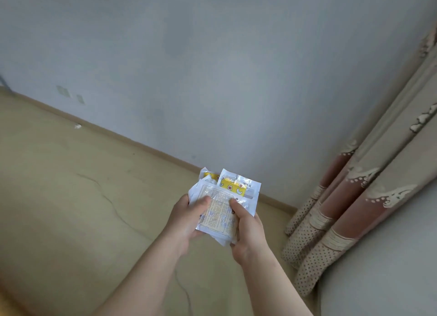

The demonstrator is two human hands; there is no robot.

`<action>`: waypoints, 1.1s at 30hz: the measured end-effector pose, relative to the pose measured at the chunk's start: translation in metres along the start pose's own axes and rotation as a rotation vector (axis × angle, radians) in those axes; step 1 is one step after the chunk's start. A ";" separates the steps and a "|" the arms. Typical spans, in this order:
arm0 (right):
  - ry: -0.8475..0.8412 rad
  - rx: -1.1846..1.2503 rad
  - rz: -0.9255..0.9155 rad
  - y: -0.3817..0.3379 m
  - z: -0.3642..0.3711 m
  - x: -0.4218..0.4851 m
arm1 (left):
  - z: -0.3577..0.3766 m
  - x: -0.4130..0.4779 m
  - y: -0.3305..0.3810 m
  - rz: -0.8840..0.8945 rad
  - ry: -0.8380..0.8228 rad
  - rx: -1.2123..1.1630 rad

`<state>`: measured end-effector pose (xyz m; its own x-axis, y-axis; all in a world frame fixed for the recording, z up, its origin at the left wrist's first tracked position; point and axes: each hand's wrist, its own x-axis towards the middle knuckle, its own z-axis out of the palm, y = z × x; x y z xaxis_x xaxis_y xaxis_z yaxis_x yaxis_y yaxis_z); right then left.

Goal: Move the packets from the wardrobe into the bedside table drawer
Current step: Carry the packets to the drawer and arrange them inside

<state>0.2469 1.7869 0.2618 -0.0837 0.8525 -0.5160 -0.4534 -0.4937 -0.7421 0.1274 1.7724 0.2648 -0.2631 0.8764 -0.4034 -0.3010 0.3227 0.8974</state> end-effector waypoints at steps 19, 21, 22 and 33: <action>-0.442 -0.262 0.236 -0.055 0.247 0.310 | -0.080 0.284 0.139 0.113 0.517 -0.213; -0.501 -0.316 0.276 -0.048 0.281 0.330 | -0.101 0.302 0.151 0.113 0.613 -0.248; -0.536 -0.341 0.293 -0.041 0.298 0.338 | -0.113 0.309 0.157 0.116 0.648 -0.265; -0.705 -0.446 0.412 0.077 0.536 0.398 | -0.334 0.396 0.225 0.150 0.855 -0.369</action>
<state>-0.2966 2.1804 0.2283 -0.7483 0.4303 -0.5049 0.1028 -0.6767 -0.7291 -0.3505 2.0727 0.2467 -0.8618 0.2923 -0.4146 -0.4426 -0.0341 0.8961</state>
